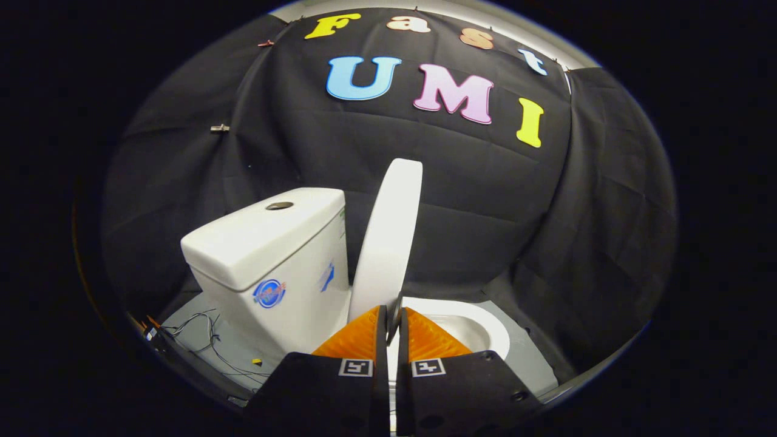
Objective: Open the toilet lid.
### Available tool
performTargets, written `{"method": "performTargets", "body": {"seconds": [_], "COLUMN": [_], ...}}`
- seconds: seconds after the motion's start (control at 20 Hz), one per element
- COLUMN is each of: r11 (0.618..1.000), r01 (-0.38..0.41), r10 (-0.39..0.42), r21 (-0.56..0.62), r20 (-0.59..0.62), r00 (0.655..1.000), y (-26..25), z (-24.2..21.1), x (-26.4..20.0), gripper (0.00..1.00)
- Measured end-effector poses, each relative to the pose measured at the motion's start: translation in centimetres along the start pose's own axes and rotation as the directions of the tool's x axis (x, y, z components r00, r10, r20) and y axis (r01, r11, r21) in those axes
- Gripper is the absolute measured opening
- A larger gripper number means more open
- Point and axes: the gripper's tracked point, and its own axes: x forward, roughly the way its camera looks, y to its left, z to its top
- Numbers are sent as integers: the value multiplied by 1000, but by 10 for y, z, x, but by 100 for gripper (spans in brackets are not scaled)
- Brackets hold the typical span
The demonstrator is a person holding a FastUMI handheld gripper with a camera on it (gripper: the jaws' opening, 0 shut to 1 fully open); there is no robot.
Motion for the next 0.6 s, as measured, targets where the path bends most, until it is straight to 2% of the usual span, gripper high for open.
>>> {"method": "performTargets", "body": {"seconds": [0.2, 0.6], "r11": [997, 994], "r01": [-24, -54], "r10": [26, 56], "r21": [-70, -93], "r20": [18, 18], "r00": [1000, 998], "y": [30, 58], "z": [-1, -1], "x": [3, 5], "gripper": [9, 9]}}
